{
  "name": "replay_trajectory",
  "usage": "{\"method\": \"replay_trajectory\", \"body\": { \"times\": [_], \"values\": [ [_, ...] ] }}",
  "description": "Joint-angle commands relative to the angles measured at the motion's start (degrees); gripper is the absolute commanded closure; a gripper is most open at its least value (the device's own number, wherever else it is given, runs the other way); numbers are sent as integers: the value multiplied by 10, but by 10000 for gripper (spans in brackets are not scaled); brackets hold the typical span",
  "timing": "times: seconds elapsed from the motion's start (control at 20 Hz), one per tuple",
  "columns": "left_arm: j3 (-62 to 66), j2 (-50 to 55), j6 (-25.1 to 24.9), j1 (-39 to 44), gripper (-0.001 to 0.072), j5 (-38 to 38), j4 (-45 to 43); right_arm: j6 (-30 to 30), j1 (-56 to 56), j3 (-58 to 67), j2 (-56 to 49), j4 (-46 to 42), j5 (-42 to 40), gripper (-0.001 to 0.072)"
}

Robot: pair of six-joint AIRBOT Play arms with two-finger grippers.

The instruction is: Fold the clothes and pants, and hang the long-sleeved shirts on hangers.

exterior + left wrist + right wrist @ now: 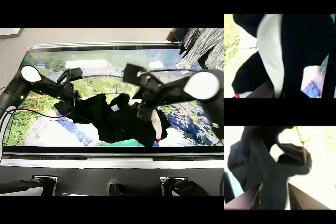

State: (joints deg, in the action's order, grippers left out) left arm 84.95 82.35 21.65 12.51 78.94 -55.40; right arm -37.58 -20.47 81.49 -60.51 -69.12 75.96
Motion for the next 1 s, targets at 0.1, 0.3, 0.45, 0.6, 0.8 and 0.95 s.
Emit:
{"method": "replay_trajectory", "body": {
  "times": [0.1, 0.3, 0.45, 0.6, 0.8, 0.95],
  "values": [
    [0, -28, -5, 0, 681, 2, 0, -53, 143, -3, 104, -32, 54, 308],
    [0, -29, -5, 0, 681, 2, 15, -48, 257, -86, 134, 14, 53, 156],
    [0, -29, -7, 0, 681, 2, 17, -2, 272, -178, 129, 22, 9, 152],
    [0, -30, -9, 0, 681, 3, 28, 58, 272, -216, 94, 79, -57, 151],
    [0, -30, -9, 0, 681, 3, 34, 150, 272, -216, 9, 148, -126, 144],
    [0, -30, -9, 0, 681, 3, 34, 235, 272, -216, -57, 246, -144, 143]
  ]
}}
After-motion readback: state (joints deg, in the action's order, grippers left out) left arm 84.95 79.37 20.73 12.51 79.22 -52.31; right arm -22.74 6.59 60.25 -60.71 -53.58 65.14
